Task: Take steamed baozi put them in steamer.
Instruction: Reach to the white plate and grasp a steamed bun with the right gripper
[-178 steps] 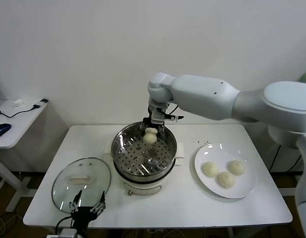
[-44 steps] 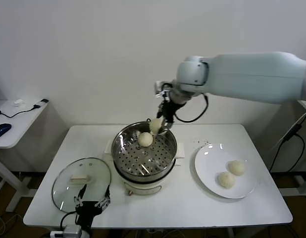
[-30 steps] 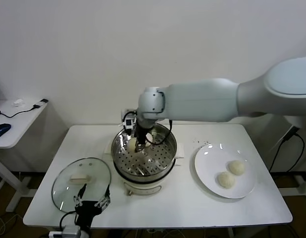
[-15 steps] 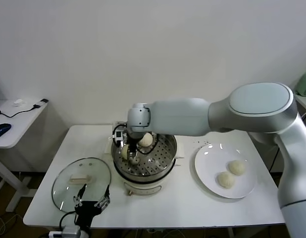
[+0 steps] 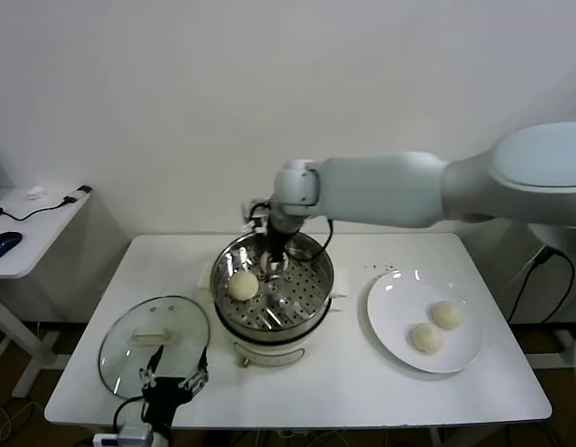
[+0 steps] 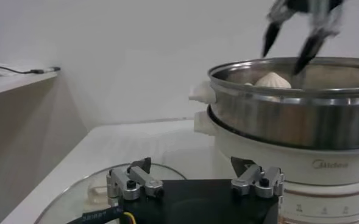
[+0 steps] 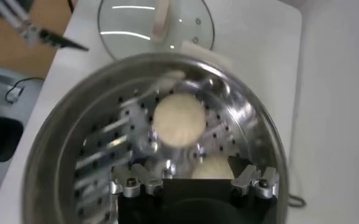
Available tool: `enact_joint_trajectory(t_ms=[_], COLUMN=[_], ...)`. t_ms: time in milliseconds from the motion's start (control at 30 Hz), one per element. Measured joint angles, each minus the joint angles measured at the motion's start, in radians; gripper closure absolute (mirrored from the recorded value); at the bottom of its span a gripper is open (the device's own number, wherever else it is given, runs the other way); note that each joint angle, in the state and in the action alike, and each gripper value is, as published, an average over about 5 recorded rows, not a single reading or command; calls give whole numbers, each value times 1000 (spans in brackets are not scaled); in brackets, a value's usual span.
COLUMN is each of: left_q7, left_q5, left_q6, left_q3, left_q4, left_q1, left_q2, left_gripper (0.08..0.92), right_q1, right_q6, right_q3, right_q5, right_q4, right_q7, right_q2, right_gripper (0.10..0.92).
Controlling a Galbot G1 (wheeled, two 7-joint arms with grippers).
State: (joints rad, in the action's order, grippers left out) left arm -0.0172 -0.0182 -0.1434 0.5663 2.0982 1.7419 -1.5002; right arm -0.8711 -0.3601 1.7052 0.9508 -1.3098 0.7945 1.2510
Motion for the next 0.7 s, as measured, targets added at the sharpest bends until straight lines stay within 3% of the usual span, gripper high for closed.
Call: enact_joint_trajectory(t_ms=[367,700], left_q7=[0,1], left_q5=[-7,-2], left_q6=[0,1], left_q3=[5,6], left_q4=[-18,-22], left_q1=[-14,-12], left_q2=[-1,-10], left_gripper=[177,177], right_q1=[-145,0], right_q6=[108,106], right_q3=[215,206], right_q5=[-195,-411], right_q4=[-164,-181], right_q7=[112,97], right_q2=[-372,-594], right_gripper=[203,203])
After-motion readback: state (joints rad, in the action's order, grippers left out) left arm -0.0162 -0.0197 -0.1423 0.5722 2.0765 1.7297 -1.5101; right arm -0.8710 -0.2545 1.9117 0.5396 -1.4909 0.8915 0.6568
